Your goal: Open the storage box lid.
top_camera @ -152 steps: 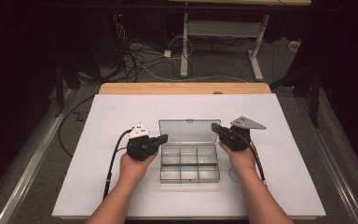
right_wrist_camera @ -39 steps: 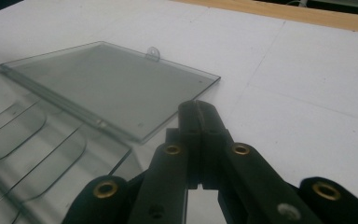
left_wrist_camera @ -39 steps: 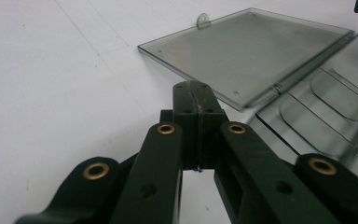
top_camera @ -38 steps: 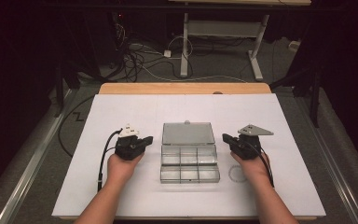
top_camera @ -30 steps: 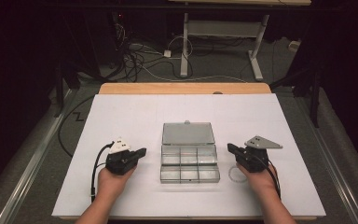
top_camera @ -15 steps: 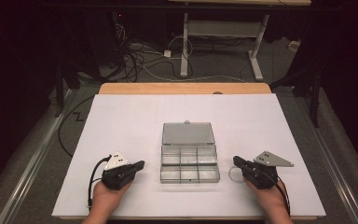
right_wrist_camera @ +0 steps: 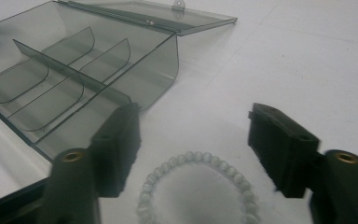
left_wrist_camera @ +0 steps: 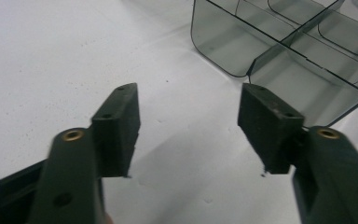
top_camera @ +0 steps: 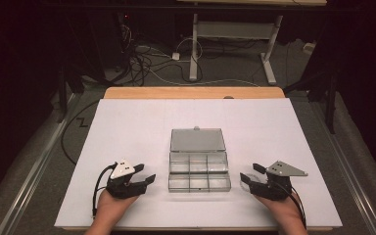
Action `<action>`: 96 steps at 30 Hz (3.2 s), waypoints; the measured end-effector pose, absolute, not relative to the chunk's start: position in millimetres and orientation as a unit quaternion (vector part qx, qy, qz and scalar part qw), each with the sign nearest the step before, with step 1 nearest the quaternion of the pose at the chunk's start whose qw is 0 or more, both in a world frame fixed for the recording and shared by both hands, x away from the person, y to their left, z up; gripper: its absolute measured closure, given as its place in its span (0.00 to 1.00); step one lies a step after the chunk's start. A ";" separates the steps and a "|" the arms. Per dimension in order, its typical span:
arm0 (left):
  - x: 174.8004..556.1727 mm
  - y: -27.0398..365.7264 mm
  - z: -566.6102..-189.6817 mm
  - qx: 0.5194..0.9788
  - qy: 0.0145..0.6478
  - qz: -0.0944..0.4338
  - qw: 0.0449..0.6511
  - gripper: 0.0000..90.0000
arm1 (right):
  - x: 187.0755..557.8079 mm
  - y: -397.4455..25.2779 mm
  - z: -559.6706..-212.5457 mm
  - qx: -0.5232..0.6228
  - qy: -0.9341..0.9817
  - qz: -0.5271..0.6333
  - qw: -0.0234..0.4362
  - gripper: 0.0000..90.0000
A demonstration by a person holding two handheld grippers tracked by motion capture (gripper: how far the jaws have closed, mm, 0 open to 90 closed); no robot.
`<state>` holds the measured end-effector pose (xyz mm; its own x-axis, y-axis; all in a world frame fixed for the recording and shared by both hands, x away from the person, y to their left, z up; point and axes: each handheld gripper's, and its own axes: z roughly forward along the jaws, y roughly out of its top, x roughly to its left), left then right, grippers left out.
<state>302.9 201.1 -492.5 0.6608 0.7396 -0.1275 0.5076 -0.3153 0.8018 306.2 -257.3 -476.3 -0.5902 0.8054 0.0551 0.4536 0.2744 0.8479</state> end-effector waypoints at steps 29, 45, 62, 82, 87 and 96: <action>307.1 207.9 -493.5 0.795 0.412 0.139 0.422 0.00 | 296.0 -280.1 -474.1 0.440 0.761 0.421 0.222 0.05; 308.9 205.7 -495.7 0.805 0.406 0.127 0.414 0.00 | 296.6 -292.7 -478.3 0.459 0.770 0.394 0.204 0.62; 308.7 205.3 -495.8 0.806 0.403 0.126 0.415 0.00 | 305.4 -279.2 -482.2 0.442 0.802 0.350 0.197 0.86; 309.0 204.5 -496.1 0.807 0.403 0.126 0.413 0.00 | 305.4 -276.4 -483.2 0.434 0.809 0.343 0.201 0.91; 309.2 204.7 -496.1 0.807 0.404 0.125 0.413 0.00 | 306.6 -277.2 -483.5 0.438 0.807 0.344 0.196 0.94; 309.2 204.9 -496.1 0.806 0.404 0.125 0.414 0.00 | 306.7 -277.2 -483.5 0.438 0.807 0.345 0.196 0.97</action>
<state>309.2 204.9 -496.1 0.6428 0.7544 -0.1331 0.5484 -0.3318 0.7676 306.7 -277.2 -483.5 -0.5400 0.8416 -0.0140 0.5713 0.3787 0.7281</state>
